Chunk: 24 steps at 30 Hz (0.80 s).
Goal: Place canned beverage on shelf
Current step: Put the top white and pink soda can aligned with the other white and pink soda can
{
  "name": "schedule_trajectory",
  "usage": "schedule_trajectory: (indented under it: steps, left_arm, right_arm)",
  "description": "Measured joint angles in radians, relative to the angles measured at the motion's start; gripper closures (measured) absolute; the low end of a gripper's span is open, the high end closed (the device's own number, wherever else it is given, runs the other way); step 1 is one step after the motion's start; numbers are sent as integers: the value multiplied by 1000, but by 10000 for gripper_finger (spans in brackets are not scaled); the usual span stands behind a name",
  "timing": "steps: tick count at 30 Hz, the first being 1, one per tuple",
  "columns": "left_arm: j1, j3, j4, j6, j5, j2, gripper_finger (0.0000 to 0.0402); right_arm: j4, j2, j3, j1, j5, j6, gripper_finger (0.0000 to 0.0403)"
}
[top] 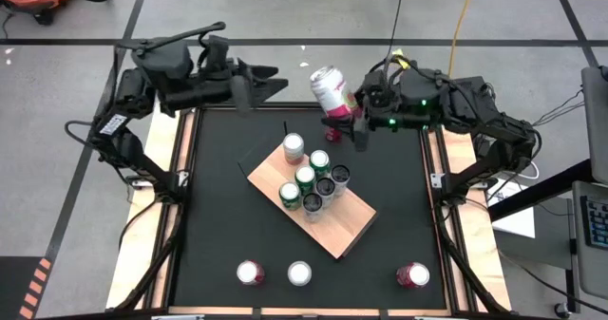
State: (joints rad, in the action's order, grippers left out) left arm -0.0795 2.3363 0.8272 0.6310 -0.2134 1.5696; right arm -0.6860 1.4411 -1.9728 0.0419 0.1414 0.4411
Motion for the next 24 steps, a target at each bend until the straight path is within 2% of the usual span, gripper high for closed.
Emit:
schedule_trajectory:
  steps: [5, 9, 13, 24]
  left_arm:
    - [0, 0, -30, 46, -6, 20, 11]
    - [-6, 0, -56, 151, -5, 41, 11]
    - [-23, 0, -58, 226, -5, 59, 10]
    - [-65, 1, -81, 150, 54, 92, 2]
  right_arm:
    - [34, 12, 0, -59, 246, -12, 134]
    - [52, 30, 0, -87, 381, -9, 133]
    - [73, 52, 0, -97, 413, -9, 133]
    - [83, 75, 0, -90, 438, -2, 132]
